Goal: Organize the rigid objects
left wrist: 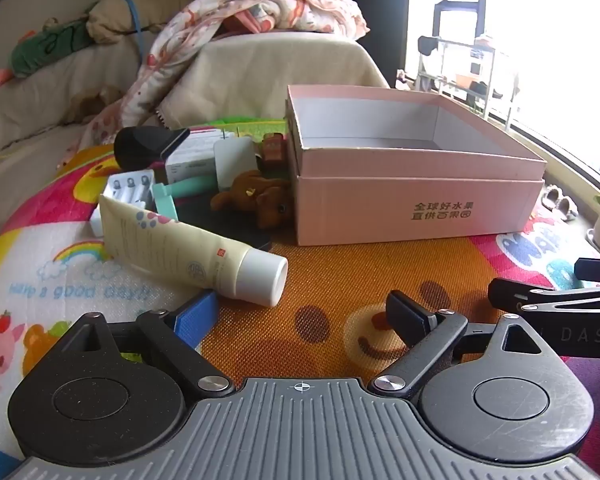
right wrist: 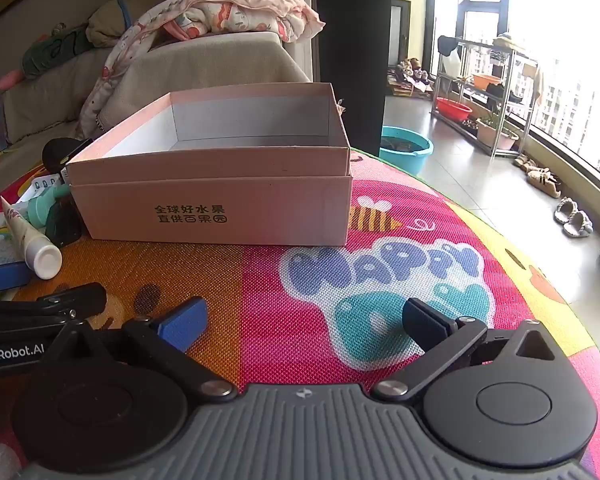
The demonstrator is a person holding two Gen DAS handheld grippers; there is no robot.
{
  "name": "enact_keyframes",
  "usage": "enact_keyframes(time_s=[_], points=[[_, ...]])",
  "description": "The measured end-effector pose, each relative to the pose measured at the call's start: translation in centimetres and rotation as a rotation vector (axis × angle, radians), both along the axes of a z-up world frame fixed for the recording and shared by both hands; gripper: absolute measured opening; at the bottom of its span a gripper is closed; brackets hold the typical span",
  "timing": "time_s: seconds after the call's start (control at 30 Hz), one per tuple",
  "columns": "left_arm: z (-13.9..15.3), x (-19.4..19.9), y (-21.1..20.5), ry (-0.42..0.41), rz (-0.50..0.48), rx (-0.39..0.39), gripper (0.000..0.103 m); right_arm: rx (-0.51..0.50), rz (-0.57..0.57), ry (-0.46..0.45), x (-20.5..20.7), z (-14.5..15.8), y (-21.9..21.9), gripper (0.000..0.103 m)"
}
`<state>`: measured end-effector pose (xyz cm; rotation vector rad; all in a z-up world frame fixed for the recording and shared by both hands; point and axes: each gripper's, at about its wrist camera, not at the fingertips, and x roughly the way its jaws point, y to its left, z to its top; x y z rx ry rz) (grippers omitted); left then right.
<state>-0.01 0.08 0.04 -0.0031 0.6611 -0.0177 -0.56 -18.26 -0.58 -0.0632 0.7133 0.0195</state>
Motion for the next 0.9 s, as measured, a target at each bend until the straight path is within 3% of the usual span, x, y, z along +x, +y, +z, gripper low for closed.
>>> enact_keyframes(time_s=[0.9], points=[[-0.01,0.0,-0.02,0.001,0.0,0.006,0.094,0.02,0.0,-0.004,0.0,-0.03,-0.04,0.103]])
